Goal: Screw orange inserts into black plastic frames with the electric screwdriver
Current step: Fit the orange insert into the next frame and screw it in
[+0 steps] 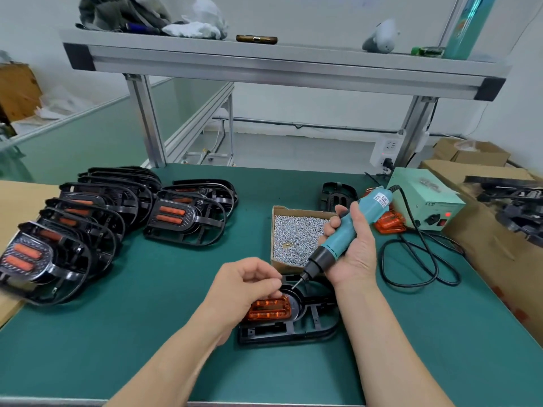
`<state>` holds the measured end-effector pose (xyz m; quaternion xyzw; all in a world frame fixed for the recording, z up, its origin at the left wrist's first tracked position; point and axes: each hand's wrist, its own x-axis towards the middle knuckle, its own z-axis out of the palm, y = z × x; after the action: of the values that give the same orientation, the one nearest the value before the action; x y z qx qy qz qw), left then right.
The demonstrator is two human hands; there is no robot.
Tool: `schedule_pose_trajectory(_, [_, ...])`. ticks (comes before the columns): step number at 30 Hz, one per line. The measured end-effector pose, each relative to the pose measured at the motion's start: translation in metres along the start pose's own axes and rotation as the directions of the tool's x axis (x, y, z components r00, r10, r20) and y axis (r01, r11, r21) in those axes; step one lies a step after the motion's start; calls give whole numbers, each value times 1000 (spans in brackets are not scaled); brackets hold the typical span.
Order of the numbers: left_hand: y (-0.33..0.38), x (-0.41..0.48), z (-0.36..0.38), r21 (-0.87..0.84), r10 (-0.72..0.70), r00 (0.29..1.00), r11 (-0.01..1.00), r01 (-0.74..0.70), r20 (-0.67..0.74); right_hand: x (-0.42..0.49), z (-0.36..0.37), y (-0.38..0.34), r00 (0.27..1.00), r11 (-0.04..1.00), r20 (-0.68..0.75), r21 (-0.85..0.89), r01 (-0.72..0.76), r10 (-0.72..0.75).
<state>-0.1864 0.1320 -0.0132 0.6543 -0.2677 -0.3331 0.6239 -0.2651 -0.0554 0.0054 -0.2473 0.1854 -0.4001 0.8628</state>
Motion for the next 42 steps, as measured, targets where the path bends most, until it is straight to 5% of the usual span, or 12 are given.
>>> schedule_pose_trajectory(12, [-6,-21,13,-464,-68,996,885,34,-55,-20,20,8,981,995,-175,22,93,-88])
schedule_pose_trajectory(26, [-9,-35,15,-287,60,967,949,-132,-247,-35,34,22,937,989,-327,35,141,-122])
schedule_pose_trajectory(31, [-16,-38,11,34,335,897,940,-340,-288,-37,36,29,926,990,-353,6,142,-131])
schedule_pose_trajectory(35, [-24,-37,1,582,753,644,586,-563,-135,-38,37,35,914,996,-398,-4,86,-80])
schedule_pose_trajectory(42, [-37,-33,-4,842,905,423,189,-506,51,-38,33,45,896,992,-428,-96,84,-117])
